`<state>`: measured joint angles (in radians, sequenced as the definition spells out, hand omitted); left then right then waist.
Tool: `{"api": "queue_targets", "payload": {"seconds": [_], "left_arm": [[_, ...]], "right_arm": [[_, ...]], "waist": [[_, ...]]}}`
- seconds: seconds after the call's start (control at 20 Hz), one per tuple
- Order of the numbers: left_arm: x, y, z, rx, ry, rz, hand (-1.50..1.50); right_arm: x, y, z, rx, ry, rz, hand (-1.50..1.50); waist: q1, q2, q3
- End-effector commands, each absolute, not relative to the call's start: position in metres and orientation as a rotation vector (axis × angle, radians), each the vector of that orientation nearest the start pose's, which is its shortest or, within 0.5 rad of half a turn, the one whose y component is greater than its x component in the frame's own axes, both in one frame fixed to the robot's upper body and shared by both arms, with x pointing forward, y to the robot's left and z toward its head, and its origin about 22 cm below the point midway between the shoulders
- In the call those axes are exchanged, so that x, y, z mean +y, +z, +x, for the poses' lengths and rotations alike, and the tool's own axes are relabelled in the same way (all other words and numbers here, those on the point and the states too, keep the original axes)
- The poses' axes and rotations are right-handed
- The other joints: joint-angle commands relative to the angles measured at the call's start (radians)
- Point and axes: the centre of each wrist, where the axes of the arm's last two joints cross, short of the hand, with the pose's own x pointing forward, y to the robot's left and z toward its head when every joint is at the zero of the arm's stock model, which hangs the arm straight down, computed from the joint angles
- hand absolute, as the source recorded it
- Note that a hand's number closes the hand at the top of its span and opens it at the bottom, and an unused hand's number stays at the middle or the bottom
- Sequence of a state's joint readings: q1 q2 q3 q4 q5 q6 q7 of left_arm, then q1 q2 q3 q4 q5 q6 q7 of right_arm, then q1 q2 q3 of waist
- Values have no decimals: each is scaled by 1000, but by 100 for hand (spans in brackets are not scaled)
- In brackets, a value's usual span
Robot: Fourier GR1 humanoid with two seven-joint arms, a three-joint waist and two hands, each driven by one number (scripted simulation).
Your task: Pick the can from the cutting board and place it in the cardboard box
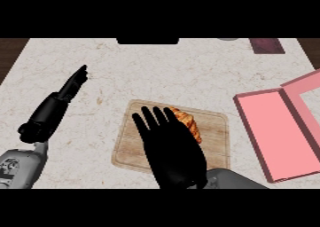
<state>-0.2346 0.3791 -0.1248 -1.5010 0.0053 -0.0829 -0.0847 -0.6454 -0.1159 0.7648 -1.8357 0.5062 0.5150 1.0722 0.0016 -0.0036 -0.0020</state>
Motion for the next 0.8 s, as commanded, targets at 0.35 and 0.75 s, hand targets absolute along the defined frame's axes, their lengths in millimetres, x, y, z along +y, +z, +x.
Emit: {"api": "queue_targets", "payload": {"seconds": [0.35, 0.75], "left_arm": [[274, 62, 282, -1738, -547, 96, 0], [258, 65, 292, -1755, -529, 118, 0]], "right_arm": [[-9, 151, 222, -1061, 1487, -843, -150], [-9, 124, 222, -1000, 1525, -895, -150]], "waist": [[2, 0, 2], [-6, 1, 2]]}}
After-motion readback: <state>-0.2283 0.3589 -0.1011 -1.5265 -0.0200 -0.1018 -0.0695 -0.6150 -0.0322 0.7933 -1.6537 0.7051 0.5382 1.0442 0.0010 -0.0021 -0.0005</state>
